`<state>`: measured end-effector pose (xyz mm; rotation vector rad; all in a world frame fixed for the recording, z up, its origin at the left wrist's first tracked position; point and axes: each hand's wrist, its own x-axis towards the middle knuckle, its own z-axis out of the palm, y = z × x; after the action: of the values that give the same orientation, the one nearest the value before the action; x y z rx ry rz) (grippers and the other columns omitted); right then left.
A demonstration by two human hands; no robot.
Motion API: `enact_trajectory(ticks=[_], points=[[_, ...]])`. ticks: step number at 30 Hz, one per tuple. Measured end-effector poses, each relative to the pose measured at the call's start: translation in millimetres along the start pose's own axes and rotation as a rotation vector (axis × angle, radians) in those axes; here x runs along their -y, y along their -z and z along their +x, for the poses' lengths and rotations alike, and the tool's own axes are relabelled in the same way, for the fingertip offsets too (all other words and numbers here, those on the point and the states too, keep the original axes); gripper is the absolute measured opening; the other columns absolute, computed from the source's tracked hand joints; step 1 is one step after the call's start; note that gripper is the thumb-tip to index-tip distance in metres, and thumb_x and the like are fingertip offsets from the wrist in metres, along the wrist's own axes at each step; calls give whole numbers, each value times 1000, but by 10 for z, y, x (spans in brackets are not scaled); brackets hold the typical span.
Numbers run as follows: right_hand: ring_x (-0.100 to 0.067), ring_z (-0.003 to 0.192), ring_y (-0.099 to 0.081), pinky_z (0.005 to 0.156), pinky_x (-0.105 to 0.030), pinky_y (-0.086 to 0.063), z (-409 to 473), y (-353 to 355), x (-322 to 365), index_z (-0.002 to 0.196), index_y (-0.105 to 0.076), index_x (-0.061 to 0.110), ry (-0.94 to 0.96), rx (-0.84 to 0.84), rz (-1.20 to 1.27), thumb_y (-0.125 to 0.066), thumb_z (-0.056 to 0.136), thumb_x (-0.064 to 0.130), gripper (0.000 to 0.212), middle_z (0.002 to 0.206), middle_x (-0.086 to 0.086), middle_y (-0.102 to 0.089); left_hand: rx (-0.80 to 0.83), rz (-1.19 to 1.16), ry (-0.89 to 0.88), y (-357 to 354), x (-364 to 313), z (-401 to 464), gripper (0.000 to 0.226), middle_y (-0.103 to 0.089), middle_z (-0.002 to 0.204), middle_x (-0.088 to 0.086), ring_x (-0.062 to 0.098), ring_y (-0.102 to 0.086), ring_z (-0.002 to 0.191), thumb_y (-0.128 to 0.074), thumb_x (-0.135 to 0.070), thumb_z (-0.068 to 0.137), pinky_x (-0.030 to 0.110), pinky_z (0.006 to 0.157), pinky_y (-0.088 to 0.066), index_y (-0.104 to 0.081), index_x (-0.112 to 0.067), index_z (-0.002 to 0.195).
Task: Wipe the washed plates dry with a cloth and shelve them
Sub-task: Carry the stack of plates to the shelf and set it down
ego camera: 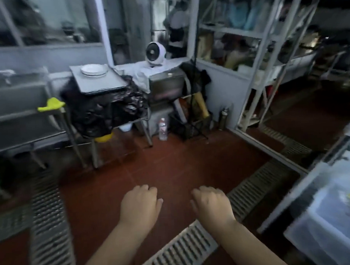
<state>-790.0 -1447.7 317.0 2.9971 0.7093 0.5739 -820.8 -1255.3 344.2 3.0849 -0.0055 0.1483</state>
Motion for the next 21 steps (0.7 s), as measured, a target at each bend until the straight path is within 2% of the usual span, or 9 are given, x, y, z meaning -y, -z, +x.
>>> enact_trajectory(ticks=[2, 3, 5, 8, 11, 16, 21], points=[[-16, 42, -53, 40, -23, -40, 492, -124, 283, 51, -51, 23, 69, -7, 21, -92, 31, 31, 46, 49, 2, -50, -43, 7, 77, 55, 433, 217, 30, -62, 105, -2, 19, -58, 102, -50, -45, 91, 32, 79, -47, -63, -22, 106], [-17, 41, -53, 40, -23, -40, 715, -186, 400, 51, -51, 23, 96, -16, 35, -92, 30, 31, 46, 49, 1, -50, -52, 5, 109, 73, 614, 308, 32, -62, 108, -2, 19, -57, 105, -47, -45, 92, 32, 82, -46, -62, -22, 110], [-17, 41, -52, 40, -23, -40, 1122, -308, 591, 50, -51, 22, 139, -34, 56, -91, 32, 31, 45, 48, 1, -50, -70, -11, 178, 87, 963, 485, 33, -64, 105, -2, 20, -59, 100, -51, -45, 90, 32, 80, -47, -64, -21, 108], [-17, 40, -51, 38, -22, -36, 1656, -502, 806, 47, -50, 22, 176, -30, 73, -90, 34, 29, 43, 47, 1, -48, -69, -14, 262, 46, 1359, 728, 28, -66, 92, -1, 20, -63, 87, -62, -45, 85, 33, 70, -50, -68, -20, 96], [-14, 37, -47, 39, -22, -30, 2123, -751, 935, 45, -48, 22, 202, -4, 108, -91, 33, 26, 44, 45, 2, -45, -44, 8, 301, -85, 1657, 992, 32, -61, 108, -4, 17, -57, 102, -45, -46, 94, 29, 80, -46, -60, -23, 111], [-12, 37, -48, 38, -19, -33, 3043, -1202, 1034, 44, -49, 24, 247, 57, 159, -91, 35, 29, 44, 44, 5, -46, -42, 15, 392, -277, 2143, 1699, 32, -63, 103, -3, 18, -59, 99, -47, -46, 93, 31, 79, -47, -63, -22, 106], [-11, 34, -42, 40, -21, -17, 4276, -1579, 1005, 44, -37, 25, 301, 91, 181, -91, 32, 27, 56, 43, 6, -33, -87, 1, 461, -312, 2608, 2822, 33, -61, 108, -8, 13, -56, 103, -43, -46, 95, 26, 81, -45, -60, -24, 114]])
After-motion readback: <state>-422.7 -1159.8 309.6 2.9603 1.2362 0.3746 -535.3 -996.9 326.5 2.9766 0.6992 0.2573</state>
